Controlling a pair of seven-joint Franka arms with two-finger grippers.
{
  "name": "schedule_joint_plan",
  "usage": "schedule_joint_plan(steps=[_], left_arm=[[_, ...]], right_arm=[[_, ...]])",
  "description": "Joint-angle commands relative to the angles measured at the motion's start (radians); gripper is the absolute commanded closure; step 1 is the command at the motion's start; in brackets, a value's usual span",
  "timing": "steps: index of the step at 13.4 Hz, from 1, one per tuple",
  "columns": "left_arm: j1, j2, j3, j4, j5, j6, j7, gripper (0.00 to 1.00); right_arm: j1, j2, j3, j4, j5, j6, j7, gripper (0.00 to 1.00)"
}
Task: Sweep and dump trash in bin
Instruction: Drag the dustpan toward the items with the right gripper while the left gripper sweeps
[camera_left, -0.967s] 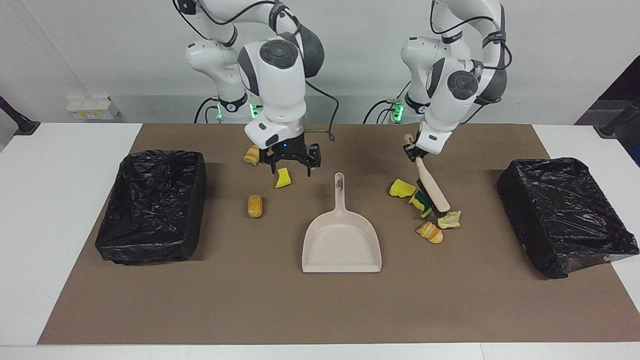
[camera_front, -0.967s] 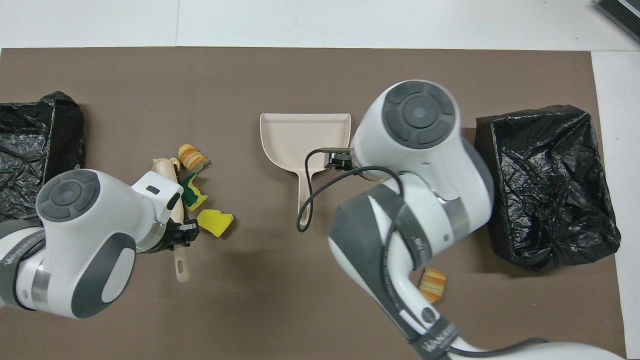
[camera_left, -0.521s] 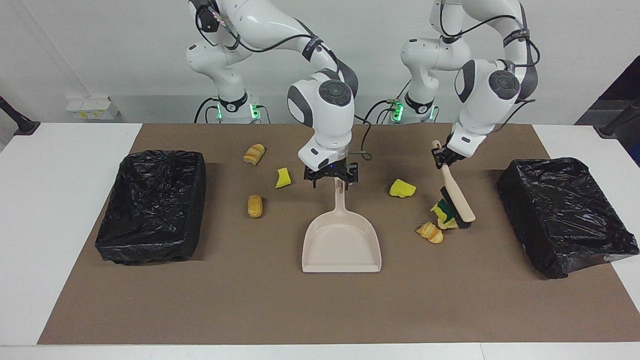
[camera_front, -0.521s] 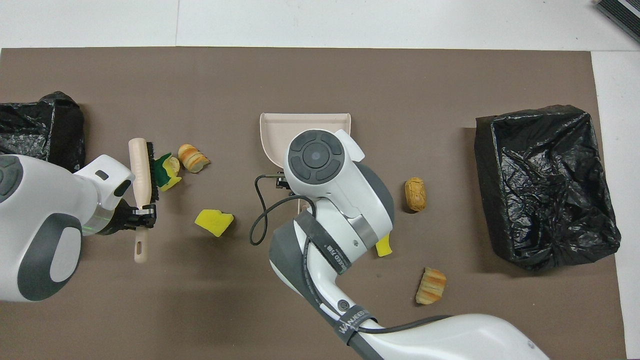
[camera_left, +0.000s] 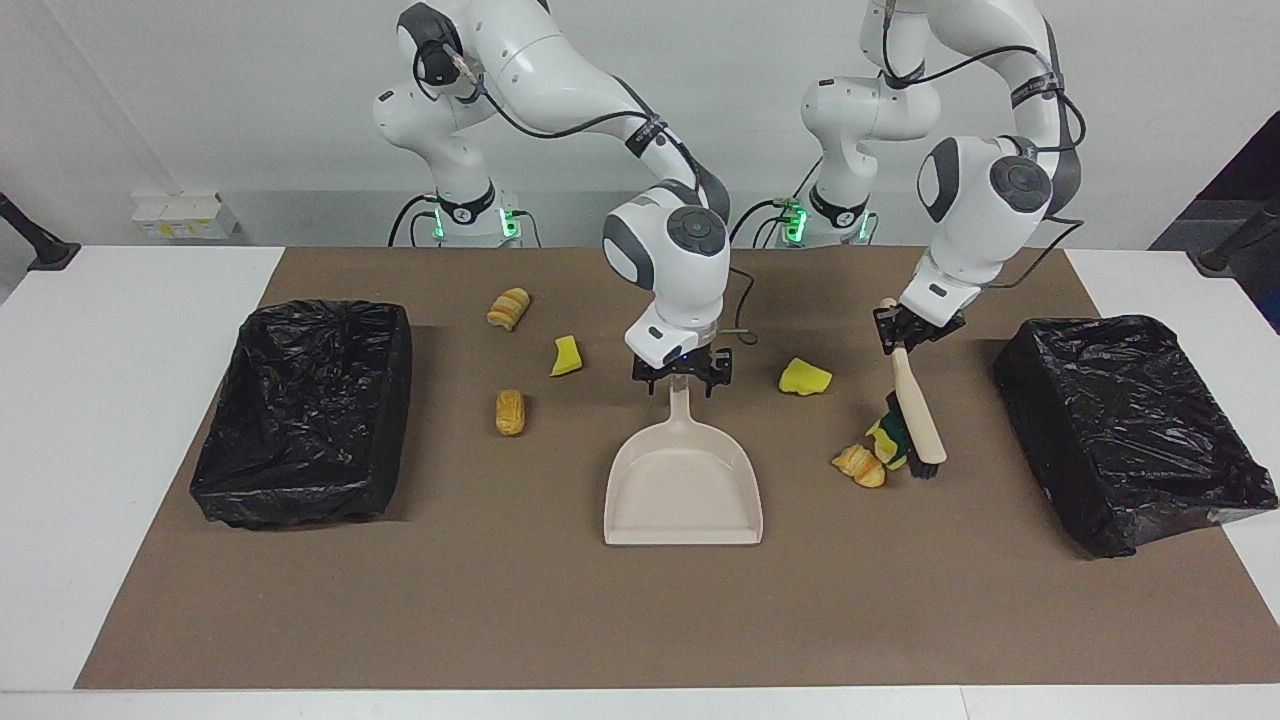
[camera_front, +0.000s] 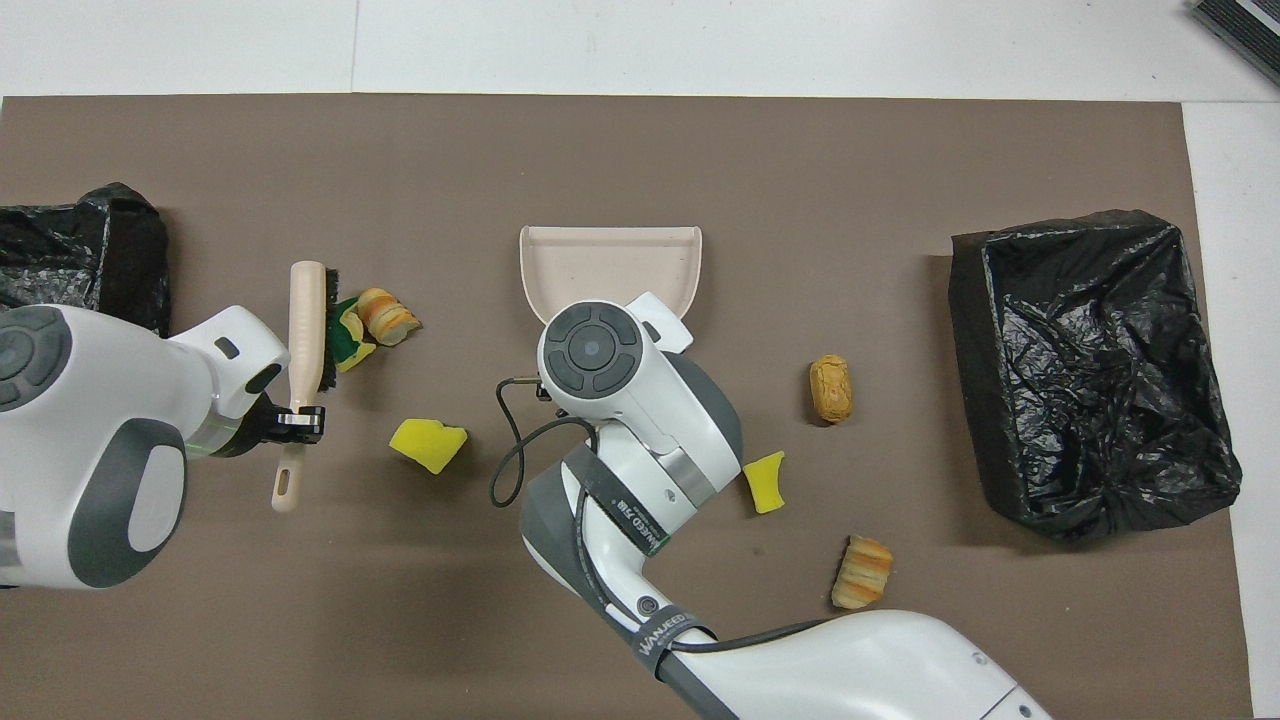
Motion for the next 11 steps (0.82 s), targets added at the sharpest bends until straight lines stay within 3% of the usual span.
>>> schedule_joint_plan(steps=[1, 2, 5, 6, 7, 8, 11], left_arm=[[-0.054, 0.006, 0.004, 0.028, 0.002, -0.058, 0.001, 1.00], [-0.059, 0.001, 0.003, 0.039, 0.002, -0.075, 0.001, 1.00], [-0.051, -0.002, 0.004, 0.136, 0.002, -0.202, 0.013, 1.00], [-0.048, 0.001, 0.006, 0.173, 0.001, -0.239, 0.018, 1.00], [-0.043, 0.006, 0.007, 0.189, 0.001, -0.247, 0.025, 1.00], [-0.036, 0.004, 0.009, 0.181, 0.001, -0.234, 0.036, 1.00], [0.058, 0.006, 0.009, 0.175, -0.001, -0.207, 0.133, 1.00]], right_arm=[[-0.004, -0.019, -0.003, -0.026, -0.037, 0.026, 0.034, 0.56], [-0.008, -0.022, -0.006, -0.025, -0.037, 0.026, 0.034, 0.66], [-0.018, -0.028, -0.010, -0.025, -0.034, 0.045, 0.038, 0.68], [-0.018, -0.030, -0.009, -0.028, -0.033, 0.046, 0.038, 0.72], [-0.018, -0.031, -0.009, -0.028, -0.031, 0.043, 0.037, 0.92], [-0.018, -0.036, -0.007, -0.028, -0.022, 0.043, 0.026, 1.00], [-0.026, -0.079, -0.007, -0.033, -0.020, 0.028, -0.073, 1.00]])
